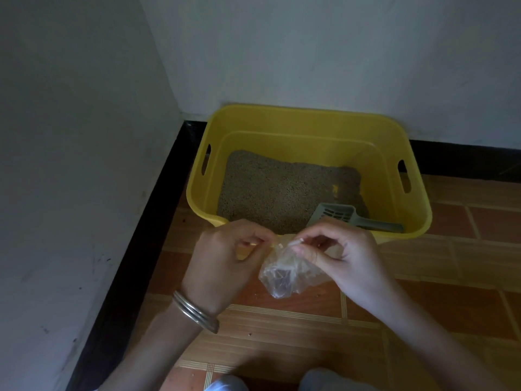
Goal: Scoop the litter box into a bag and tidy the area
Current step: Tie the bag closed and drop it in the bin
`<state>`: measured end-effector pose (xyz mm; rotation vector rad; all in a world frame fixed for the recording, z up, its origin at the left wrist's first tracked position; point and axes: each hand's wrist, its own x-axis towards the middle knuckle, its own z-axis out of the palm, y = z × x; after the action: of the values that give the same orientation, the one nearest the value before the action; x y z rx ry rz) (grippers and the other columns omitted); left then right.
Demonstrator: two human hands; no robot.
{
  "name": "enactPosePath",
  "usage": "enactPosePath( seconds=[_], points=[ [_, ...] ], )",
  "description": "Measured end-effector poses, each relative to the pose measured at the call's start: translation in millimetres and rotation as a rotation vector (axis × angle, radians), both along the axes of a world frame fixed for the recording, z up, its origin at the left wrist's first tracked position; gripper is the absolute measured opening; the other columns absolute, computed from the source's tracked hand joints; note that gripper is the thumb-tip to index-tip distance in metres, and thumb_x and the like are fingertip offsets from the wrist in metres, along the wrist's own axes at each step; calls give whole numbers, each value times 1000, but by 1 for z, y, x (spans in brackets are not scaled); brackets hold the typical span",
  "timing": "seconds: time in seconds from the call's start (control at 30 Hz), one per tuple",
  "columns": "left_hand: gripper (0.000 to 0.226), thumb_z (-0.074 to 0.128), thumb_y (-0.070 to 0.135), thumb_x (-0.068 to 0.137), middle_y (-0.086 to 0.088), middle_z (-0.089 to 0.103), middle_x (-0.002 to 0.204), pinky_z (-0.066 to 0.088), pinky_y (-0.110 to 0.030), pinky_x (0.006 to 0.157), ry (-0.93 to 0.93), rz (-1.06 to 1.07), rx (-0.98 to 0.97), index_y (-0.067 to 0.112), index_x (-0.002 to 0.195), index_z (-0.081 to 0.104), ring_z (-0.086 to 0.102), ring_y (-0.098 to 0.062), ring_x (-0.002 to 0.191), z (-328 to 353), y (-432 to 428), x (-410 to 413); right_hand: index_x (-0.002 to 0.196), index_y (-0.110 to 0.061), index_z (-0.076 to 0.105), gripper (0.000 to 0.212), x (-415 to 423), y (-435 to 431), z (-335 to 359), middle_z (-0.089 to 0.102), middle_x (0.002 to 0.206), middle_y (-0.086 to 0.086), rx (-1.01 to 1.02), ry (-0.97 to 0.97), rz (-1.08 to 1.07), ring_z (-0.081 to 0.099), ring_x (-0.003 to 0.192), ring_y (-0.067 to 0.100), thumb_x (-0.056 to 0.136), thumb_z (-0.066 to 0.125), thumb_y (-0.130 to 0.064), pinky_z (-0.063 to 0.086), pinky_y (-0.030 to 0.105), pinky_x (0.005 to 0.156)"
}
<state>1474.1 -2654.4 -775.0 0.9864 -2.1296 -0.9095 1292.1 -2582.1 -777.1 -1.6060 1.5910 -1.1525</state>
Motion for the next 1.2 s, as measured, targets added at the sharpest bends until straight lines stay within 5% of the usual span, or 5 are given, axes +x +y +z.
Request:
enactPosePath(
  seconds=[0.17,0.33,0.47,0.7,1.2],
  points=[
    [38,47,37,84,0,66,112,50,-39,84,-482,13,-456,19,112,66,62,-22,102,18,-38,14,85,-23,66,16,-12,-16,32,60,77,-17,-77,171,-14,58,78,1,81,58,-36,41,9,68],
    [52,42,47,85,-9,53,133,38,-50,102,-717,-53,-562,21,127,56,48,-30,125,43,-65,4,83,-30,59,18,-20,-41,62,54,77,-22,-92,421,22,49,80,-2,83,48,-43,40,19,72],
    [53,39,50,86,-9,52,134,34,-54,103,-762,-46,-577,23,130,53,45,-30,126,66,-77,-8,83,-33,54,13,-25,-54,86,55,79,-22,-163,624,-30,43,79,-1,85,44,-42,37,32,70],
    [46,42,43,87,-4,60,124,33,-55,102,-665,-84,-523,22,123,60,49,-25,121,142,-72,-22,88,-34,49,7,-25,-51,158,50,83,-24,-91,622,-112,47,86,2,88,45,-39,39,30,72],
    [47,45,39,82,-7,62,120,32,-49,101,-624,-116,-489,19,122,61,57,-27,112,457,-35,-28,85,-29,55,12,-29,0,488,60,79,-16,4,523,-244,56,77,3,85,50,-40,51,38,65]
  ],
)
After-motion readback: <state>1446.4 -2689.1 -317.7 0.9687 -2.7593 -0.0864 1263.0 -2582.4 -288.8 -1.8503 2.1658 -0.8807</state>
